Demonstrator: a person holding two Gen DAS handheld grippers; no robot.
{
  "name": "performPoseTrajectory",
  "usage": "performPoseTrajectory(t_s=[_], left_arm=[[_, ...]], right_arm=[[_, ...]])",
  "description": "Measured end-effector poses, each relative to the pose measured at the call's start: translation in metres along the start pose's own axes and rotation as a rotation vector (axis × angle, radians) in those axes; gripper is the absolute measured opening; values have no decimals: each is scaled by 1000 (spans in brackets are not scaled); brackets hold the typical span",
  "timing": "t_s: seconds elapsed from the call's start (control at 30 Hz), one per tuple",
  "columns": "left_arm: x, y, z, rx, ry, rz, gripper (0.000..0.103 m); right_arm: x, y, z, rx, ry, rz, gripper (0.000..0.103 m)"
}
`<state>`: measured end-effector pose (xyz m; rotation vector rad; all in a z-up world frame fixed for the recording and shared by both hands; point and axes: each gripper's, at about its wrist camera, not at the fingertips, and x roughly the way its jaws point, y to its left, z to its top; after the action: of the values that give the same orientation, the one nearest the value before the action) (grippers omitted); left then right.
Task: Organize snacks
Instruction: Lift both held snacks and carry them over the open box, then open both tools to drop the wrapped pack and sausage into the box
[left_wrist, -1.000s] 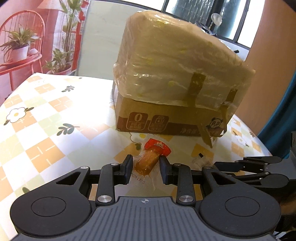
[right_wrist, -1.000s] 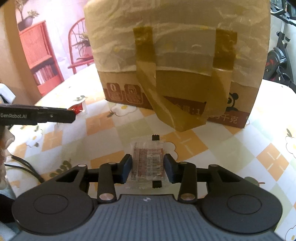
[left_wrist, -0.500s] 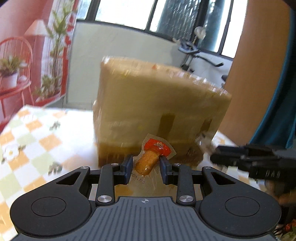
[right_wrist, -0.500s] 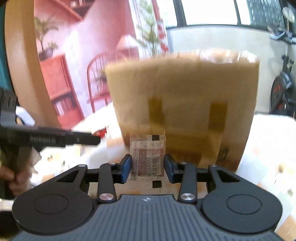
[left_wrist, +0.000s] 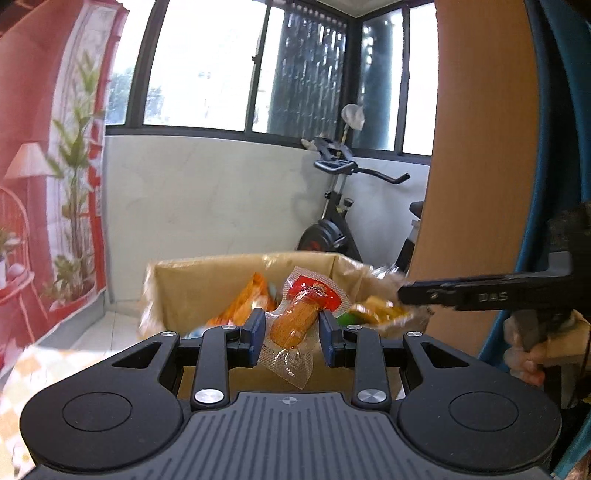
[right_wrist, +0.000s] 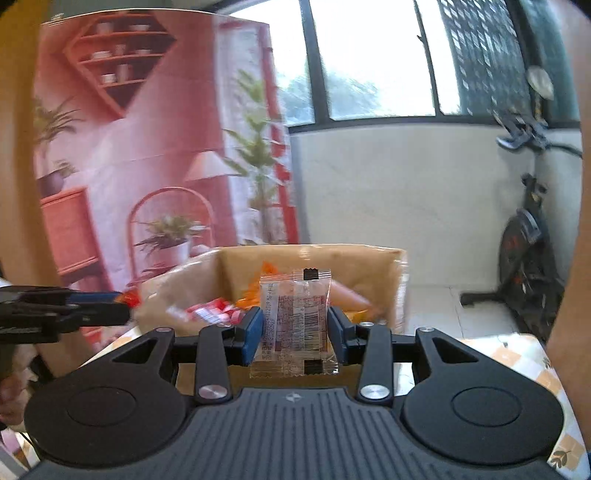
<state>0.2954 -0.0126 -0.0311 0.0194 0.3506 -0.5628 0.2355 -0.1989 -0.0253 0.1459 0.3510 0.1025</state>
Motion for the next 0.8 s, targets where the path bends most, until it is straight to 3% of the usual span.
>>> performPoseTrajectory(t_s=[0.1, 0.37, 0.7, 0.8], left_arm=[[21, 2, 7, -18, 21, -6, 33], [52, 15, 12, -37, 86, 31, 33], [78, 28, 24, -25, 145, 70, 34], [81, 28, 27, -13, 158, 85, 36]], right_arm=[[22, -17, 11, 65, 75, 2, 41], [78, -24, 20, 60, 253, -11, 41], [107, -18, 27, 35, 317, -91, 43], [108, -15, 30, 34, 325, -97, 49]])
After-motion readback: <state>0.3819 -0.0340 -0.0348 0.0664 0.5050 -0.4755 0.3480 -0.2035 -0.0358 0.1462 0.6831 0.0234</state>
